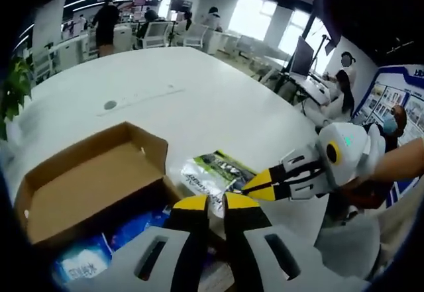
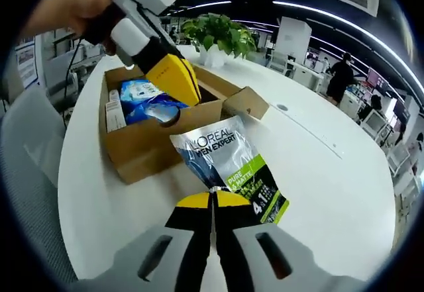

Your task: Operate the shoe box by opening the lid, removing the specified soft item, and placing it in the target area until the item is outside and the box remains undamaged.

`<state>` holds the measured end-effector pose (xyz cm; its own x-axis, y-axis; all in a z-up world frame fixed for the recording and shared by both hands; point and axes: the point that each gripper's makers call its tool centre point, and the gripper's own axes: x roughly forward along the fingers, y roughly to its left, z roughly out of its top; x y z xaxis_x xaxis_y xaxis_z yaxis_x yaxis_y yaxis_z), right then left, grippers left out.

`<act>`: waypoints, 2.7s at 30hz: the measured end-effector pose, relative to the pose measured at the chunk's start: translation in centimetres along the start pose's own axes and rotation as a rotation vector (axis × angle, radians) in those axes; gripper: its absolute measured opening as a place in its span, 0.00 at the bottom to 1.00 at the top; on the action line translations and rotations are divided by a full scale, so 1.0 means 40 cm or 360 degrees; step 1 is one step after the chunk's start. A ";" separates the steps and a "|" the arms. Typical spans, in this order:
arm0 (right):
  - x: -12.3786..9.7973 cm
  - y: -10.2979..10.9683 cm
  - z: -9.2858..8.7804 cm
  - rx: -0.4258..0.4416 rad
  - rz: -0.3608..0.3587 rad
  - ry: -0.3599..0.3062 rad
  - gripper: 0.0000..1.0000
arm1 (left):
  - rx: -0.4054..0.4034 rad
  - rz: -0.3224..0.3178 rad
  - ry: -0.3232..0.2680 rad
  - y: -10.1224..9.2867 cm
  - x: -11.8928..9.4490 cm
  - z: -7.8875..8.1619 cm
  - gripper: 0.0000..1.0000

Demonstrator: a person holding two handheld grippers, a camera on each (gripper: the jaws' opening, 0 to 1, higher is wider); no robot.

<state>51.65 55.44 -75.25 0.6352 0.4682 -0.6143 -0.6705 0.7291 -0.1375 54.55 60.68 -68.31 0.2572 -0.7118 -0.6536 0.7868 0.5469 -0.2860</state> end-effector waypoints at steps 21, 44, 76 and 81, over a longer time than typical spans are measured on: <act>0.065 0.012 -0.059 -0.0161 0.0144 0.0178 0.00 | -0.0132 0.0132 -0.0123 0.092 -0.125 -0.028 0.06; 0.041 0.008 -0.082 -0.0263 0.0183 0.0252 0.05 | -0.0206 0.0326 -0.0134 0.207 -0.242 -0.112 0.08; -0.028 0.014 0.185 0.0143 0.0064 -0.0010 0.22 | -0.0202 0.0673 -0.0146 0.367 -0.464 -0.253 0.18; -0.010 0.041 0.213 0.0134 0.0089 -0.0029 0.23 | -0.0206 0.0726 -0.0133 0.385 -0.492 -0.283 0.19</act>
<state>53.57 60.70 -68.59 0.6051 0.5178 -0.6048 -0.6710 0.7405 -0.0374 55.27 88.11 -67.79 0.6083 -0.4162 -0.6759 0.5080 0.8584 -0.0713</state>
